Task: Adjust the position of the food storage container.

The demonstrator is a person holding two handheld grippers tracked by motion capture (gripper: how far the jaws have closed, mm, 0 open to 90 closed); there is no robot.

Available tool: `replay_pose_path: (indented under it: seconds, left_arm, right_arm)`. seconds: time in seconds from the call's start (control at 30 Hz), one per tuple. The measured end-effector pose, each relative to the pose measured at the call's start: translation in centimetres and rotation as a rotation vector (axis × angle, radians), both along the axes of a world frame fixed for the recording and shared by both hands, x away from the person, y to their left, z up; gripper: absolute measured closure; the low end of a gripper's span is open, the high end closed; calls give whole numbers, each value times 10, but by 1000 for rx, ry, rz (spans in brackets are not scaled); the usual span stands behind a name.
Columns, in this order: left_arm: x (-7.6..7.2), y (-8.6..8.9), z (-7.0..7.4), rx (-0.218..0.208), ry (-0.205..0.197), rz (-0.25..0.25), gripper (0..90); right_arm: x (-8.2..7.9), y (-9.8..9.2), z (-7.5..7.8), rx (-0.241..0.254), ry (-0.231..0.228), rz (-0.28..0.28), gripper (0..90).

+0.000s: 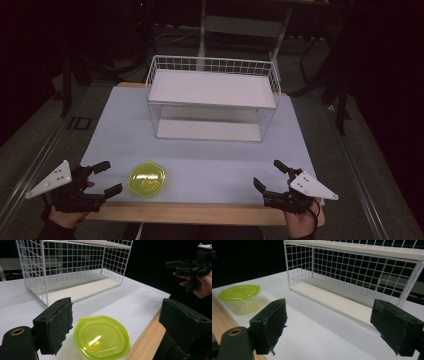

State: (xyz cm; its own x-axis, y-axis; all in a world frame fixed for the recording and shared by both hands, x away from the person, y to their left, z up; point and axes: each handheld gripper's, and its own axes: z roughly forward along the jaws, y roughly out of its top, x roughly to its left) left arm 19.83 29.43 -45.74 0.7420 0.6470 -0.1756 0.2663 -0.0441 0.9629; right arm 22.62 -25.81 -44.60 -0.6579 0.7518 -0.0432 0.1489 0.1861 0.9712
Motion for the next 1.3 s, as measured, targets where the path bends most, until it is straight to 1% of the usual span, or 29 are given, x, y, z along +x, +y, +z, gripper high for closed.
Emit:
replay_pose_path:
  seconds: [0.1,0.3,0.43,0.5,0.53,0.57,0.6,0.67,0.7,0.73,0.77,0.8,0.83,0.9,0.93,0.97,1.0,1.03,1.1,1.17,1.23,1.27,1.3]
  left_arm:
    - [0,-1,0,0,-2,-5,128]
    - [0,-2,0,9,-8,-3,130]
    - [2,-4,1,55,4,25,147]
    - [5,-4,0,70,19,36,150]
    - [5,-4,0,70,19,36,161]
    - [9,-3,-1,110,25,36,161]
    - [11,-2,-2,122,33,33,321]
    - [15,2,-3,132,47,30,480]
    - [17,3,-4,143,67,44,591]
    - [19,4,-5,144,73,47,629]
    - [21,5,-6,154,87,48,679]
    - [24,6,-7,178,103,63,769]
    - [26,7,-9,186,114,68,802]
    - [31,7,-14,226,152,86,894]
    - [33,7,-16,244,167,101,900]
    - [36,8,-18,255,197,110,900]
    - [38,7,-21,275,222,117,900]
    - [40,6,-24,294,236,116,900]
    - [44,4,-30,317,287,101,900]
    - [47,-1,-36,356,340,86,900]
    - [50,-4,-42,365,384,76,900]
    - [52,-5,-44,375,400,77,900]
    - [54,-6,-46,370,416,75,900]
  right_arm:
    - [-1,1,1,-6,-10,0,136]
    - [-1,2,1,-10,-8,7,136]
    - [-1,2,1,-7,-5,6,136]
    - [-1,2,1,-6,-5,6,136]
    - [-1,2,1,-6,-5,6,136]
    - [-1,2,1,-5,-4,7,136]
    - [-1,3,0,0,1,9,137]
    - [-1,3,-1,-6,6,11,138]
    - [-1,4,-1,-6,10,12,138]
    - [-1,4,-1,-6,14,15,138]
    - [-1,4,-2,-7,13,16,138]
    - [-1,5,-2,-8,13,17,138]
    - [-1,5,-2,-8,15,21,138]
    - [0,6,-2,-11,18,23,138]
    - [0,6,-2,-14,20,25,138]
    - [0,7,-3,-14,21,25,138]
    - [0,7,-3,-15,21,27,138]
    - [0,7,-3,-16,20,29,138]
    - [0,8,-3,-16,17,33,138]
    - [-1,8,-3,-18,17,34,138]
    - [-1,8,-2,-15,17,36,138]
    - [-1,8,-2,-14,17,36,138]
    - [-1,8,-2,-14,17,35,138]
